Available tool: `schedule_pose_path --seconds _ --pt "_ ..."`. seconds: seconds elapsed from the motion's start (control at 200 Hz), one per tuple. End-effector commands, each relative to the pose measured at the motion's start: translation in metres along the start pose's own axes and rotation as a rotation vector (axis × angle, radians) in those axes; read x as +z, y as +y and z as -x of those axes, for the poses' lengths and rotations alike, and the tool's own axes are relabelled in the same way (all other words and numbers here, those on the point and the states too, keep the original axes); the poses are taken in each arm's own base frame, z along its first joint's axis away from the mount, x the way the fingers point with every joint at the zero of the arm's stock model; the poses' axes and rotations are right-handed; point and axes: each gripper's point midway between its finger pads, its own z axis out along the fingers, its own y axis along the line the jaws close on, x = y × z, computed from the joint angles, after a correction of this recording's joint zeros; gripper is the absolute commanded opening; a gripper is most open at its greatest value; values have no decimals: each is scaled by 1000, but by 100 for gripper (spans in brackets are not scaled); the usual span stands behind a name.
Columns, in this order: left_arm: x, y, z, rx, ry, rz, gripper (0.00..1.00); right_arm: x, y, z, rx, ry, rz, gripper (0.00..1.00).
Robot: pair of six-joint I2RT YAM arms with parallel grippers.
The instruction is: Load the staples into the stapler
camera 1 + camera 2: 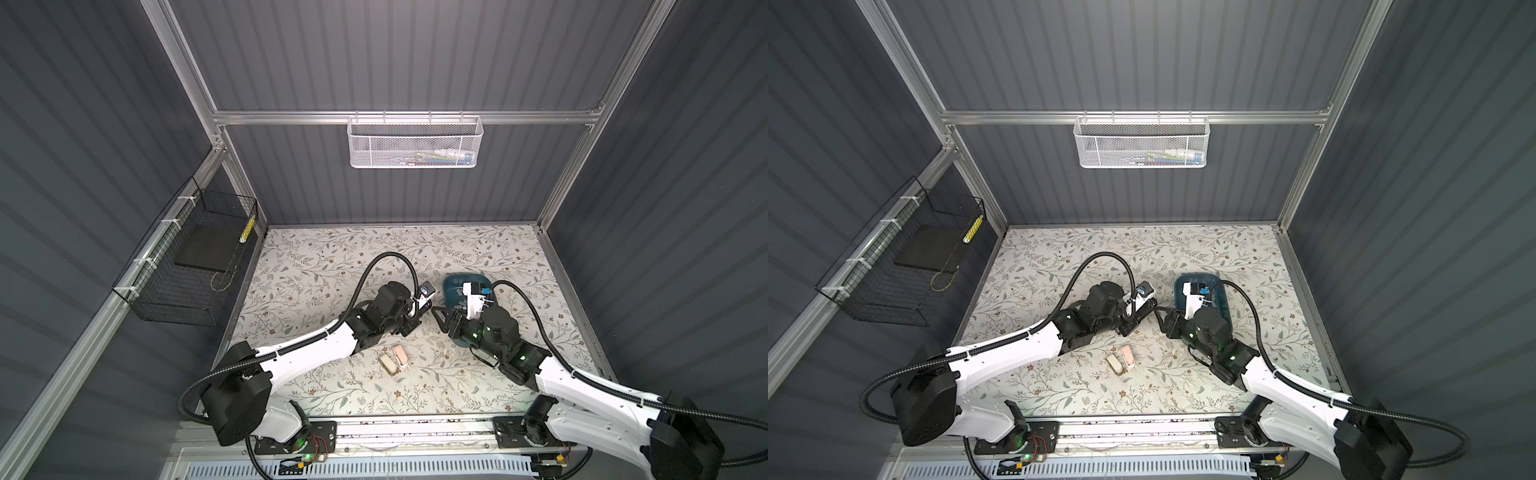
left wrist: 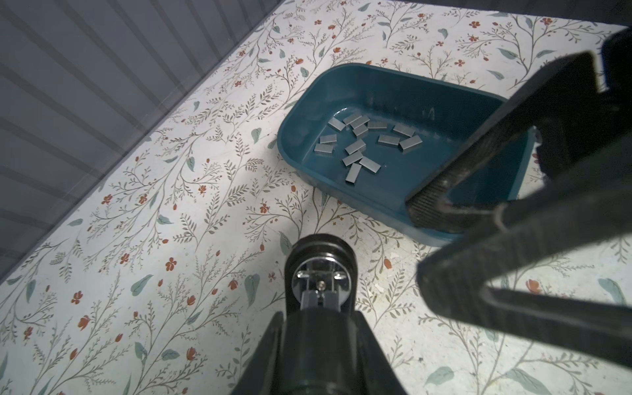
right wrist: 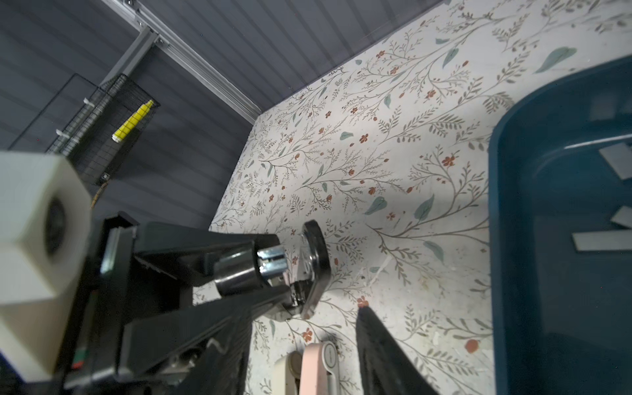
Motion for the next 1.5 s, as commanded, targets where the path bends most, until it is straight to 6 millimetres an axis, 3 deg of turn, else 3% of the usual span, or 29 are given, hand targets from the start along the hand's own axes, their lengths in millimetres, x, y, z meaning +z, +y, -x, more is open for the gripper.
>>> schedule_pose_path --seconds 0.0,0.45,0.895,1.141,1.496 --pt "-10 3 39 -11 -108 -24 0 0 8 18 15 -72 9 44" --pt "-18 -6 44 9 -151 -73 0 19 13 14 3 -24 11 37" --pt "-41 10 51 -18 -248 30 0 41 6 4 -2 24 -17 27" --pt "-43 3 54 -6 -270 -9 0 40 2 5 0 8 -30 18" --pt "-55 1 56 13 -335 -9 0 34 -21 9 43 -21 -46 4"
